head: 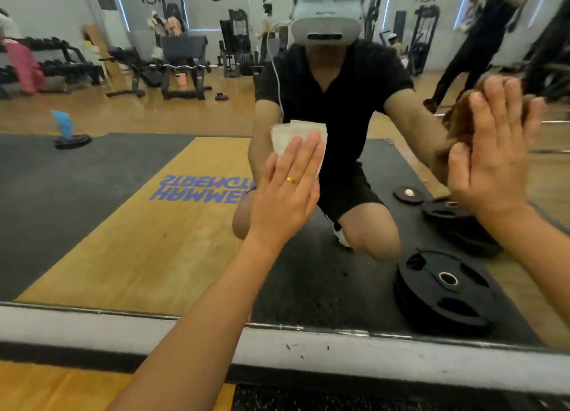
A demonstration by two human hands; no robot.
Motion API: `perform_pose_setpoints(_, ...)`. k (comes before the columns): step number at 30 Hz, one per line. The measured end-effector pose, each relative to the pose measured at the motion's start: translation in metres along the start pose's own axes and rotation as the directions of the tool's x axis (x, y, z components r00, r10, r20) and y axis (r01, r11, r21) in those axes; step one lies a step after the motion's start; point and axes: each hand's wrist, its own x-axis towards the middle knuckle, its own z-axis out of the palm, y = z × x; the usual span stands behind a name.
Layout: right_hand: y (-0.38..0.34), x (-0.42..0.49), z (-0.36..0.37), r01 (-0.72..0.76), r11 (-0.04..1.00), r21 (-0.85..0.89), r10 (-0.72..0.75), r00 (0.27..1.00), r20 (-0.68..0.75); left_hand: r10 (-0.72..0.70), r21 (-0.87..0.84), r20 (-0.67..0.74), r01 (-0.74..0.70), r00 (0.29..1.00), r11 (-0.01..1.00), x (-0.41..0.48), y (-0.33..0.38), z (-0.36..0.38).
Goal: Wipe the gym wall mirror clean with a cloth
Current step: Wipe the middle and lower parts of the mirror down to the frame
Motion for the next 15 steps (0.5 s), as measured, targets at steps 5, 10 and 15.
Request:
perform_pose_setpoints(5,-0.14,0.001,0.012,0.168,0.98,0.102,-0.17,0.985,0.005,-0.043,0.059,-0.076,0.048,0.996,0.997,-0.025,-0.1,-0.029)
perform_pose_setpoints(10,-0.24,0.065,0.057,0.061,0.983,0.173,-0.063,0.998,0.005,-0.042,-0.006,-0.07,0.042,0.997,0.999,-0.048,-0.168,-0.044)
perform_pose_setpoints(15,-0.256,0.089,0.083,0.009,0.999,-0.038,-0.006,0.998,0.06,-0.017,-0.042,-0.054,0.014,0.998,0.999,-0.051,-0.183,-0.044)
